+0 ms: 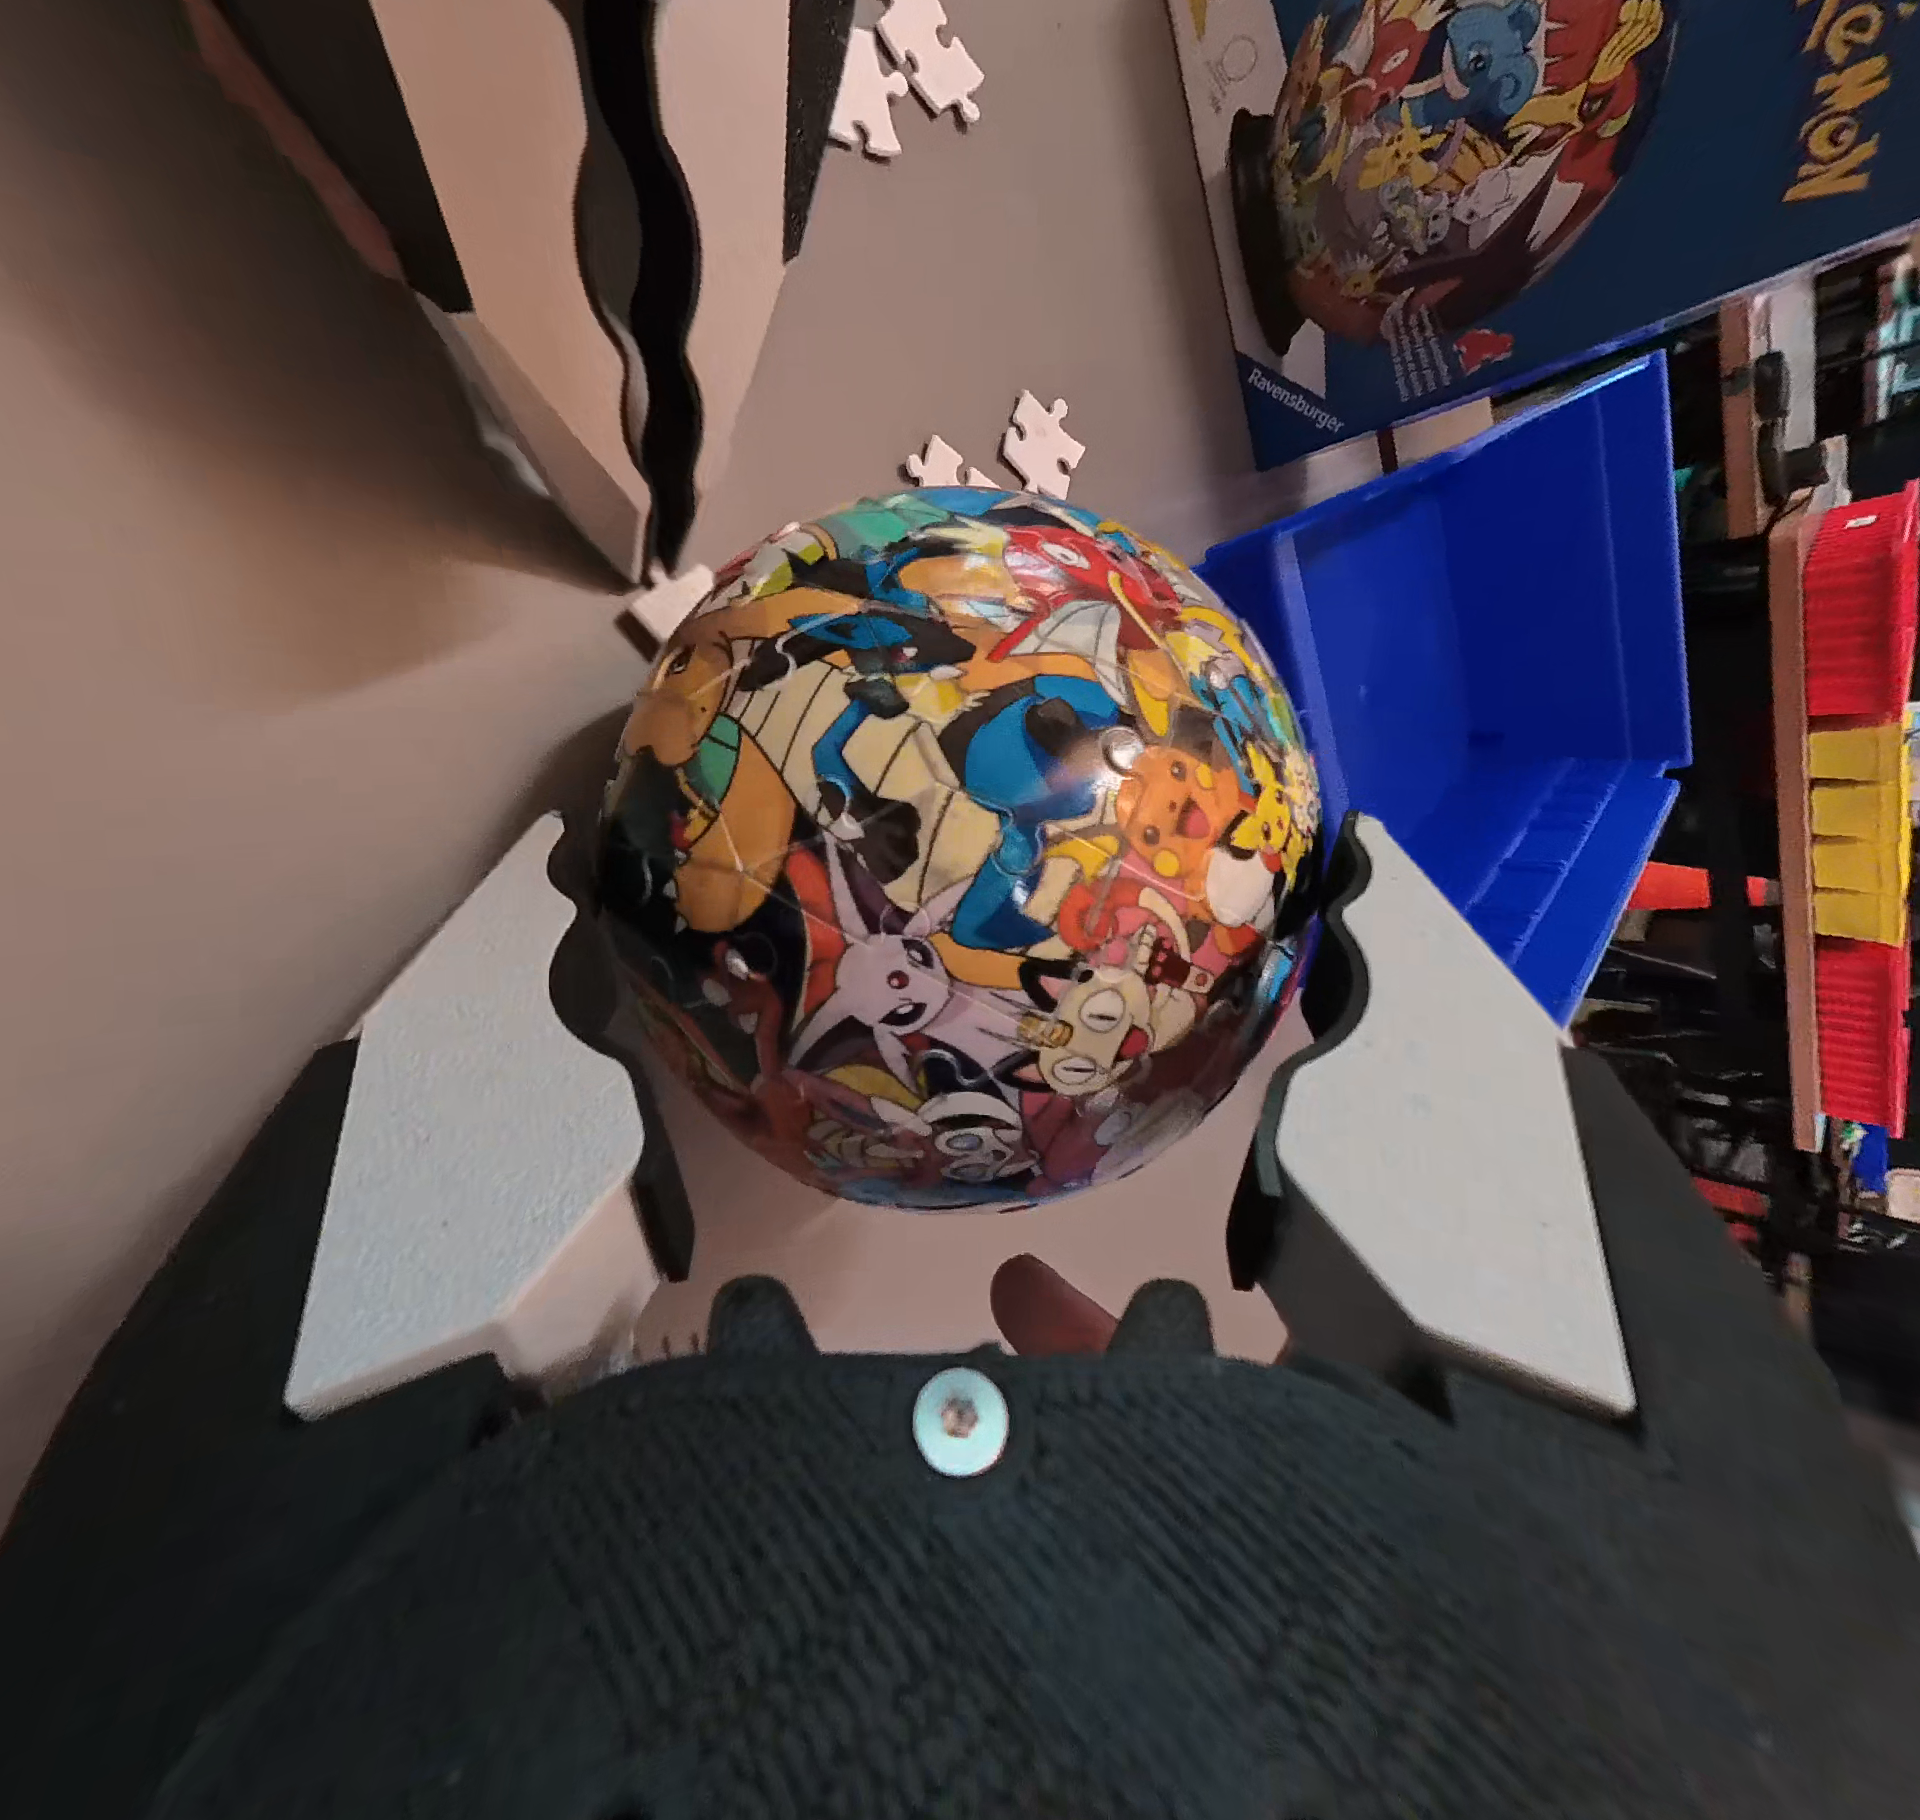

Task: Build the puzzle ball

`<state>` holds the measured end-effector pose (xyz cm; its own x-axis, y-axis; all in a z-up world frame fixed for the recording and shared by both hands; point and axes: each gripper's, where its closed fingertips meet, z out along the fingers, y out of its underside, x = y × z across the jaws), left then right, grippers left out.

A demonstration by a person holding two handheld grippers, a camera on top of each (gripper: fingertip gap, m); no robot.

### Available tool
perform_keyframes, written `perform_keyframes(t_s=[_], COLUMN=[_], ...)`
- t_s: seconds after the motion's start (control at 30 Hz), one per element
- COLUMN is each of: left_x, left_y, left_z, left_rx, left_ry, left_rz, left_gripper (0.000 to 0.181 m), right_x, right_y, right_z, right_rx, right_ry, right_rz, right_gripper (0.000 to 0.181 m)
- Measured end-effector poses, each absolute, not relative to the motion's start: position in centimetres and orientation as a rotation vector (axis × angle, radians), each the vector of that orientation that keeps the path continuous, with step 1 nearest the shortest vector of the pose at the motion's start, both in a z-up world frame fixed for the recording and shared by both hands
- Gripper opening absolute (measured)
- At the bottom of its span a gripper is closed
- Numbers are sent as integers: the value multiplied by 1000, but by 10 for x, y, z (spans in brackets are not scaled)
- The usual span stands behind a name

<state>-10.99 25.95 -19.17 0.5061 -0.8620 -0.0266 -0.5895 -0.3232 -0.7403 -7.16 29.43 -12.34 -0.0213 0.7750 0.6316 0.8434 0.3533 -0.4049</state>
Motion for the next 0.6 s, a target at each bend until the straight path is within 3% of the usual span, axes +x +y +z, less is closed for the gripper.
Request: perform_keyframes(t_s=[0.03,0.27,0.6], left_x=[-110,-112,-103], left_y=[259,260,271], left_z=[-192,-189,-121], left_rx=[-2029,-2009,-1536], left_ry=[1201,1203,1117], left_rz=[-489,-482,-316], left_gripper=[2,3,43], right_x=[-71,-68,-66], right_y=[294,299,296], right_z=[-123,-118,-117], right_rx=[-1443,-1543,-1626], right_ry=[-1786,-1660,-1528], right_rz=[-89,66,373], right_gripper=[134,134,133])
